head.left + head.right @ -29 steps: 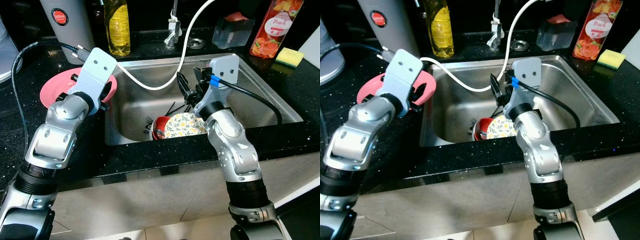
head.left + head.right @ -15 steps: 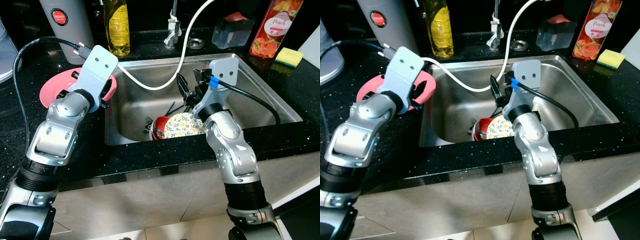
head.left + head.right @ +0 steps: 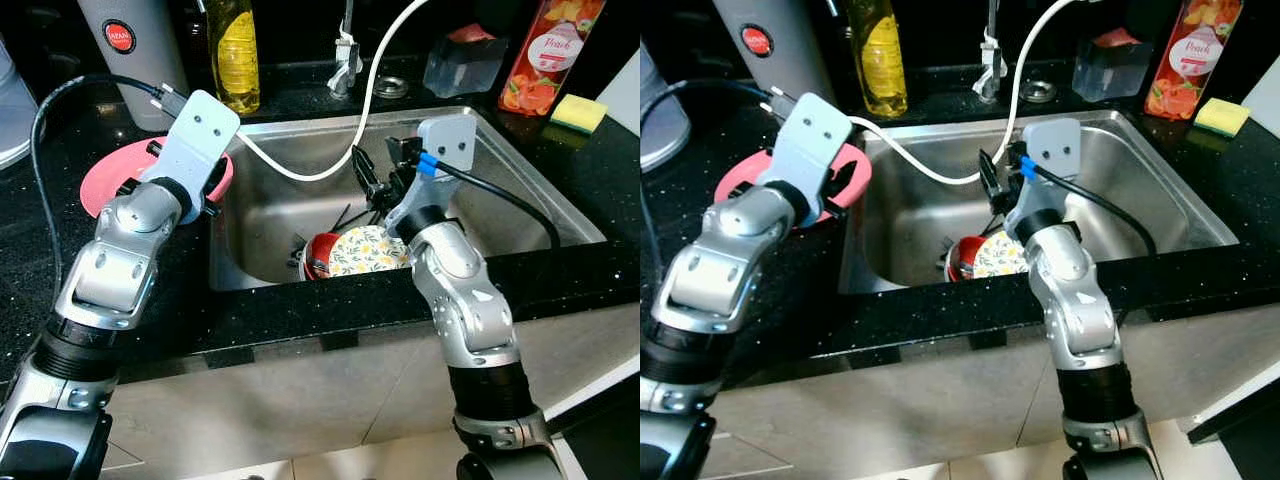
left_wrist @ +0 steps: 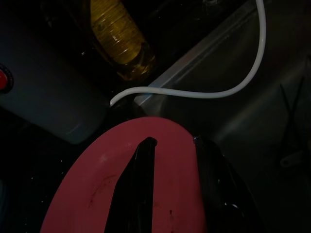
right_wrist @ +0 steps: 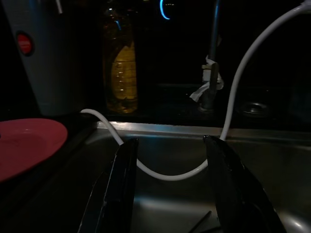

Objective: Kitchen organization

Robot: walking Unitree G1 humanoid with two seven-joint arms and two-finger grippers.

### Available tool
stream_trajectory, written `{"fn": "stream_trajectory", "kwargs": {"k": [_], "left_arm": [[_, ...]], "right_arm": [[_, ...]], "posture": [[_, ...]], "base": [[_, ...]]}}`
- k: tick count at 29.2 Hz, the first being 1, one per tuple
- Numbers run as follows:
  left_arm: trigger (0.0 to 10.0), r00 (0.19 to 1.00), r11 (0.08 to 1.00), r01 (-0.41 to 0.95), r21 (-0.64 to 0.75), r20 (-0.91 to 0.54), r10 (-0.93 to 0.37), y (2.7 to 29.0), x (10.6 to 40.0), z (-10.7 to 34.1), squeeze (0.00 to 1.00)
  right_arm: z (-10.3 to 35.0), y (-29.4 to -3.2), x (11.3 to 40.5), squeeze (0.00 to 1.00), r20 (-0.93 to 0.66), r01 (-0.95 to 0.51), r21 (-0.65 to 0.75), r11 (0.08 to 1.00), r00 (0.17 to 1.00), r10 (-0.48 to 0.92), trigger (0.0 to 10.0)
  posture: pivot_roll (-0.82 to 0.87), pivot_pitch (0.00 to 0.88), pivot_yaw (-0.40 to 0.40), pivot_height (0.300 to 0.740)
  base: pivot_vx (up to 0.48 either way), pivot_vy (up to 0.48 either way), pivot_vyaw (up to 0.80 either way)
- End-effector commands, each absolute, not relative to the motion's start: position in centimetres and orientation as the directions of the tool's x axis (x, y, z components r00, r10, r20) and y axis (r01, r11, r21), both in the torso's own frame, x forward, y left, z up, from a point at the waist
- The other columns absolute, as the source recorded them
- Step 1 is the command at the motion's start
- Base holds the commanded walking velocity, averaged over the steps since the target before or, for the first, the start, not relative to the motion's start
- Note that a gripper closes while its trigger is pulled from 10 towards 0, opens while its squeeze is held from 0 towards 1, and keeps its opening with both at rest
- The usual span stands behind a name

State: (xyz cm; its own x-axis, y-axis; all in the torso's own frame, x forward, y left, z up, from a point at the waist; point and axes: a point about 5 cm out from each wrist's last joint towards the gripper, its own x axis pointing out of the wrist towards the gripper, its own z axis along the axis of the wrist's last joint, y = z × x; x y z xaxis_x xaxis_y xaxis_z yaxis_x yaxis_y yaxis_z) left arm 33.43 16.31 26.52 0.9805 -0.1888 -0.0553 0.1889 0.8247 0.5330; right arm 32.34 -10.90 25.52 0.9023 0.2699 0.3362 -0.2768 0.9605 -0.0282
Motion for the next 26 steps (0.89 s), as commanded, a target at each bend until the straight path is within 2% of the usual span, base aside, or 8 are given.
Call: {"fn": "stream_trajectory", "kwargs": {"k": [1,18,25,26], "left_arm": [[10.0,0.978,0.808,0.198,0.555,-0.057,-0.200,16.0,33.5,26.4,0.00],[10.0,0.980,0.781,0.183,0.598,-0.050,-0.192,16.2,33.5,26.2,0.00],[10.0,0.982,0.758,0.171,0.629,-0.044,-0.185,16.7,33.4,26.8,0.00],[10.0,0.984,0.742,0.168,0.649,-0.060,-0.170,17.6,33.3,27.1,0.00]], "right_arm": [[25.5,-11.0,32.2,0.00,0.340,-0.269,-0.024,0.963,0.904,0.261,10.0],[25.6,-11.3,32.3,0.00,0.347,-0.257,-0.026,0.966,0.904,0.250,10.0],[25.7,-11.1,32.3,0.00,0.345,-0.269,-0.036,0.963,0.900,0.264,10.0],[25.7,-11.6,32.4,0.00,0.346,-0.250,-0.036,0.968,0.905,0.247,10.0]], "posture": [[0.11,0.042,0.047,0.740],[0.11,0.039,0.060,0.740],[0.11,0.043,0.053,0.740],[0.10,0.041,0.053,0.740]], "base": [[0.000,0.000,0.00],[0.000,0.000,0.00],[0.000,0.000,0.00],[0.000,0.000,0.00]]}}
